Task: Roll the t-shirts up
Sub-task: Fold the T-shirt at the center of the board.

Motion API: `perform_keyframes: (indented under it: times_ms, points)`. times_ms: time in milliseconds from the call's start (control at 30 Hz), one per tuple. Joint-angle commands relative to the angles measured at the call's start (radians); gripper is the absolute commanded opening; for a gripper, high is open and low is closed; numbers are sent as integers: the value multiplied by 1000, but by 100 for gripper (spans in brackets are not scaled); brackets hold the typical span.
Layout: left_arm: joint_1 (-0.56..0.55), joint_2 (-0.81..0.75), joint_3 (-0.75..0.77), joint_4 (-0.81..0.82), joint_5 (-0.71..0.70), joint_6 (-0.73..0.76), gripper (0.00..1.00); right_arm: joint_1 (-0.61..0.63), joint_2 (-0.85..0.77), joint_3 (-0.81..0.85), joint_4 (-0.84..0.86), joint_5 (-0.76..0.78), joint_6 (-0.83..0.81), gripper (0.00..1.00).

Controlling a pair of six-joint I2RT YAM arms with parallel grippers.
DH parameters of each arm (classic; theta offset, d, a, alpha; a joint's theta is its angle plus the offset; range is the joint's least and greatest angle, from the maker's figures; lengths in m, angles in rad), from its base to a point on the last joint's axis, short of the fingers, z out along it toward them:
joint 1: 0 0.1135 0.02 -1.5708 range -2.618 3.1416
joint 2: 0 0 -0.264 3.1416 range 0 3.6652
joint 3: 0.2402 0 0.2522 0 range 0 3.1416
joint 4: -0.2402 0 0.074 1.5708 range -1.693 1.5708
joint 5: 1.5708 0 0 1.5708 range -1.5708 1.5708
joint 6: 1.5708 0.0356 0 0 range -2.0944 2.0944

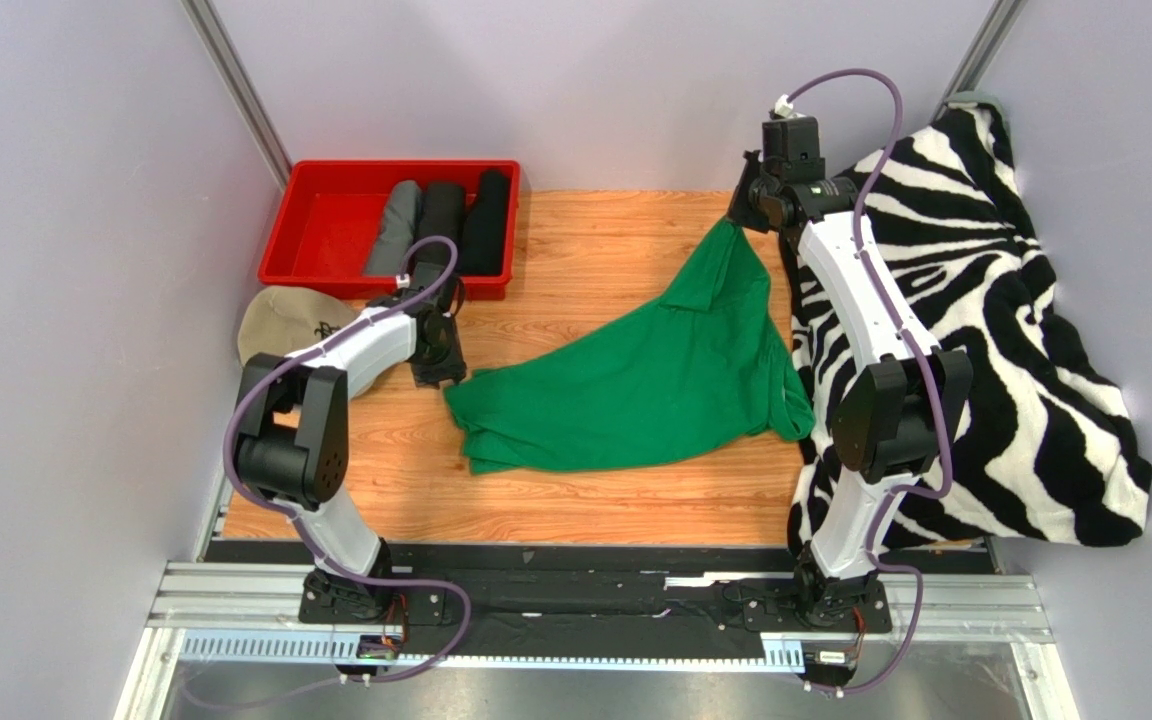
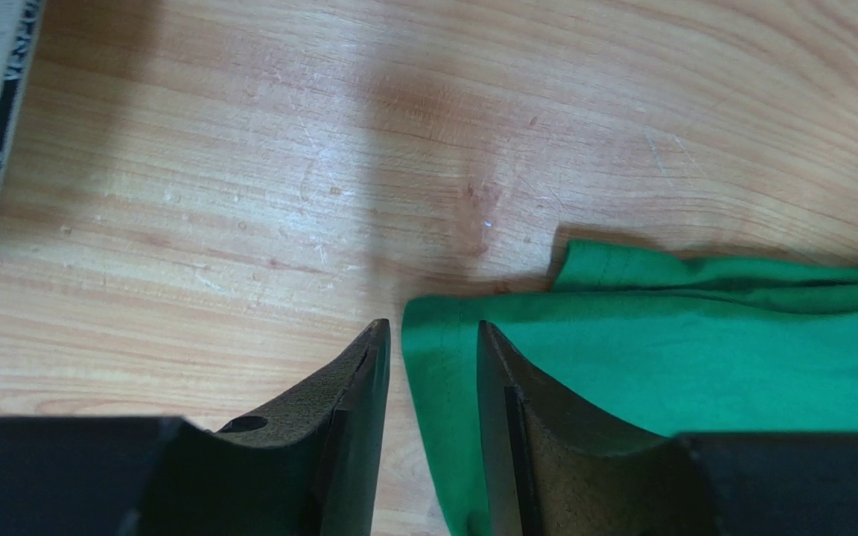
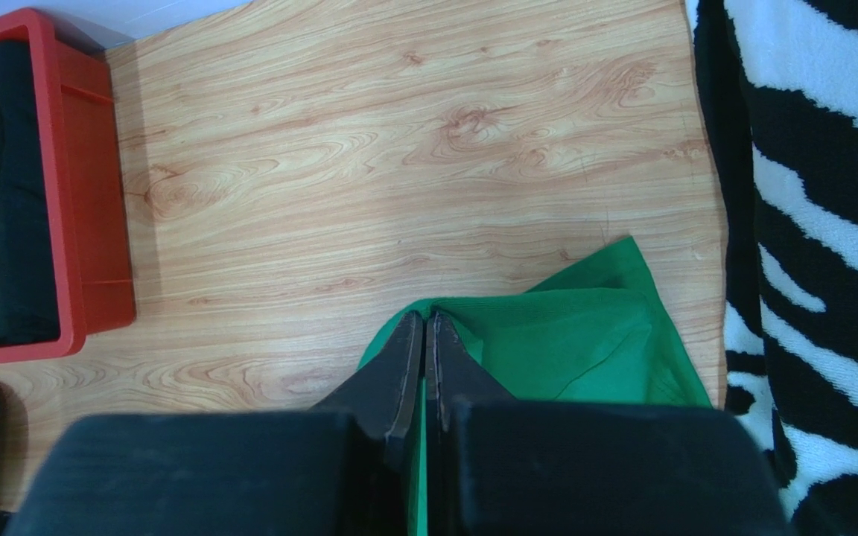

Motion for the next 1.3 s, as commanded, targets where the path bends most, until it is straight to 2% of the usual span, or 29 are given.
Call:
perform_keyframes:
  times_ms: [0,133,233,400,500,533,600,733,867,967,1100,1267]
  points:
    - [7,41,46,9,2,42,44,-5,-18,54,17,-14,3,0]
    - [9,75,59,11,-7,53,45,-5,-21,55,14,-18,3,0]
    - [9,84,57,13,-18,56,37,-5,-20,55,13,-20,3,0]
    - [9,69,27,14,-22,39,32,-5,-18,60,8,-17,6,0]
    - [9,64,4,22,-12,22,17,-7,-18,68,2,-21,12,0]
    - [9,52,1,22,-9,19,1,-5,-18,80,-4,-21,15,0]
    - [9,26,-6,22,-1,12,0,-7,-23,98,-26,-23,20,0]
    - [9,-139,23,-18,-33,9,0,-5,-69,156,-95,28,34,0]
    - [9,-331,123,-78,-82,1,0,-11,-155,279,-176,58,55,0]
    - [9,-492,190,-86,-66,18,0,-16,-225,305,-205,86,63,0]
    - [9,-707,276,-96,-30,44,0,-19,-404,292,-213,108,70,0]
    - [7,-896,349,-80,59,105,0,-23,-635,230,-176,117,74,0]
